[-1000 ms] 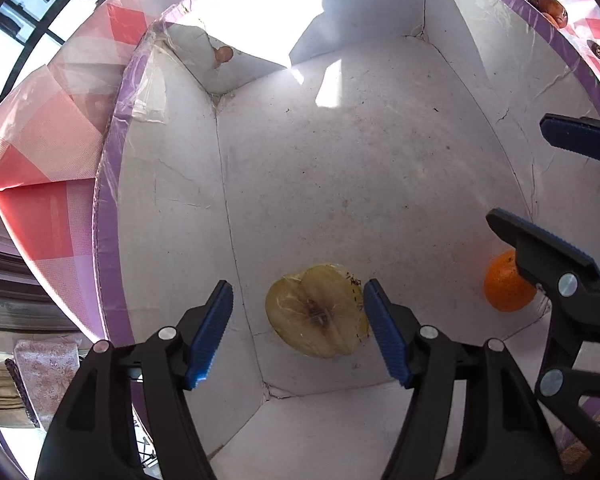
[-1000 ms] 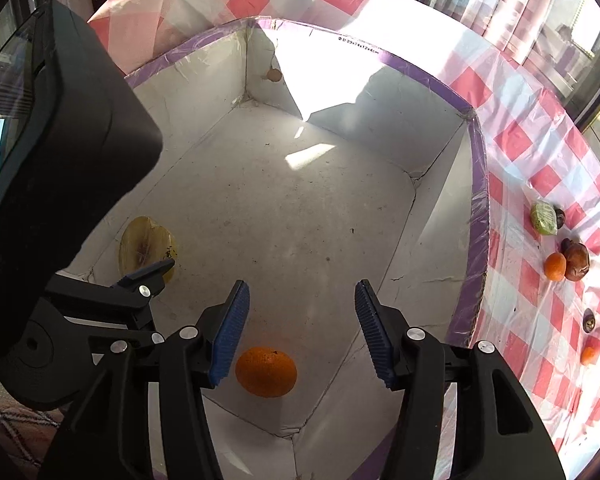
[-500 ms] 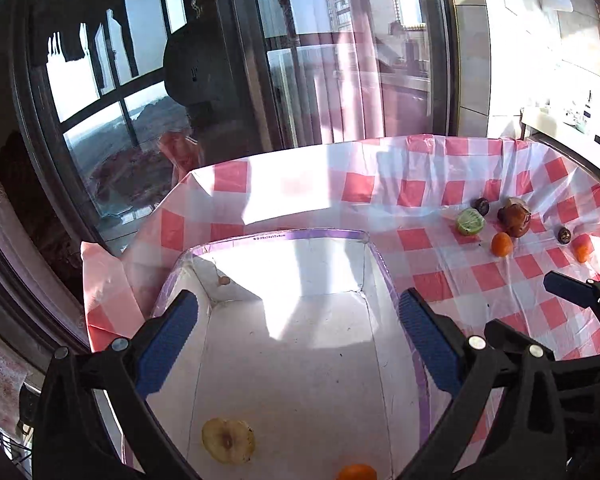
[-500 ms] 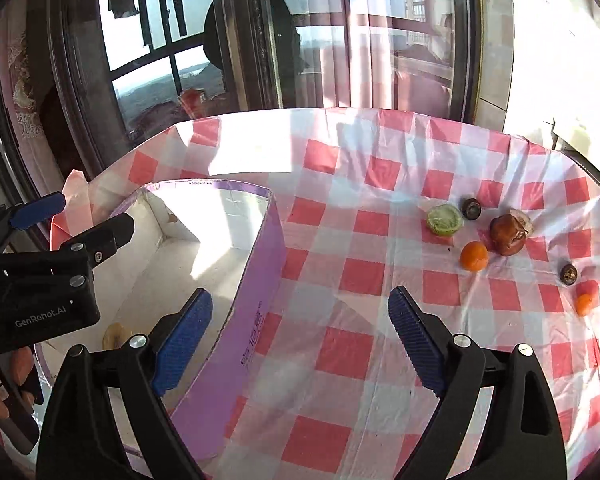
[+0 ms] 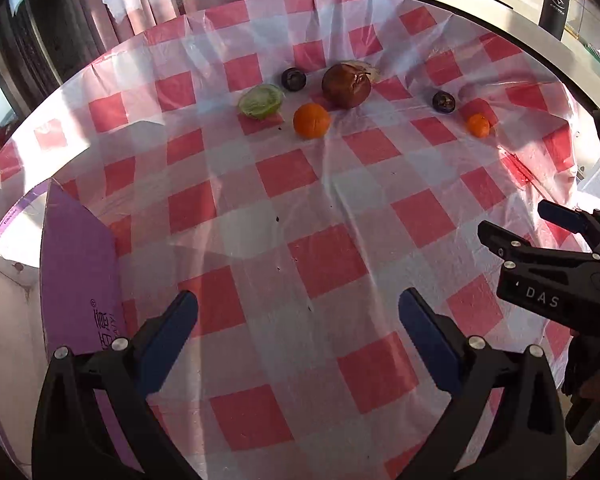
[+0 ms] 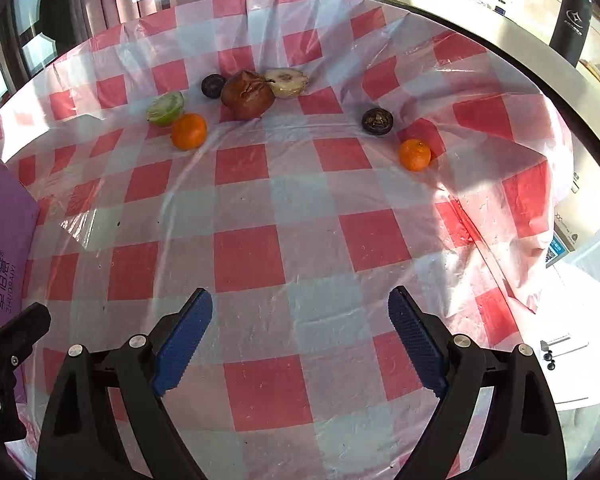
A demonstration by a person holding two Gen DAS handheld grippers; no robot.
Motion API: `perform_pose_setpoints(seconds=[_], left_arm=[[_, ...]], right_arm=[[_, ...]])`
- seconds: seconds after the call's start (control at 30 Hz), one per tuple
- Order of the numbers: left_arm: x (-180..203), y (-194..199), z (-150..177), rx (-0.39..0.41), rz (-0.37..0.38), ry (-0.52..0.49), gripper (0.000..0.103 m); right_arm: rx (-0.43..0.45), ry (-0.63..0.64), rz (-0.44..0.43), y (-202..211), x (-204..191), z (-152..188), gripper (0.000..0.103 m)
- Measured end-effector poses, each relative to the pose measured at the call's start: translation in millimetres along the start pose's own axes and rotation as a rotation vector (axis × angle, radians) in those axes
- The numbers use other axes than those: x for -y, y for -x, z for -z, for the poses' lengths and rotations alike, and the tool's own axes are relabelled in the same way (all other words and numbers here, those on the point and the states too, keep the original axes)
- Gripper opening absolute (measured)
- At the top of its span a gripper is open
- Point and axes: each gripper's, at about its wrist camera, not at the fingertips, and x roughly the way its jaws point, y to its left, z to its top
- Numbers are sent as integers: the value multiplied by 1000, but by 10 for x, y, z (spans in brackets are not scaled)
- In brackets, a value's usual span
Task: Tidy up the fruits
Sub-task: 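Move both grippers back to the fruits and grasp an orange with each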
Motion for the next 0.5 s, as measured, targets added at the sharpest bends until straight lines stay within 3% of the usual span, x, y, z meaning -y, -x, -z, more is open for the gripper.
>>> perform_pose_setpoints(seconds=[0.23, 0.5], left_arm=[[110, -493, -110, -13, -121, 89, 100], [124, -857, -305, -17, -181, 111, 100]], right_arm=[[51, -94, 89, -551, 452, -403, 85], [115, -235, 210, -1089, 674, -863, 76]])
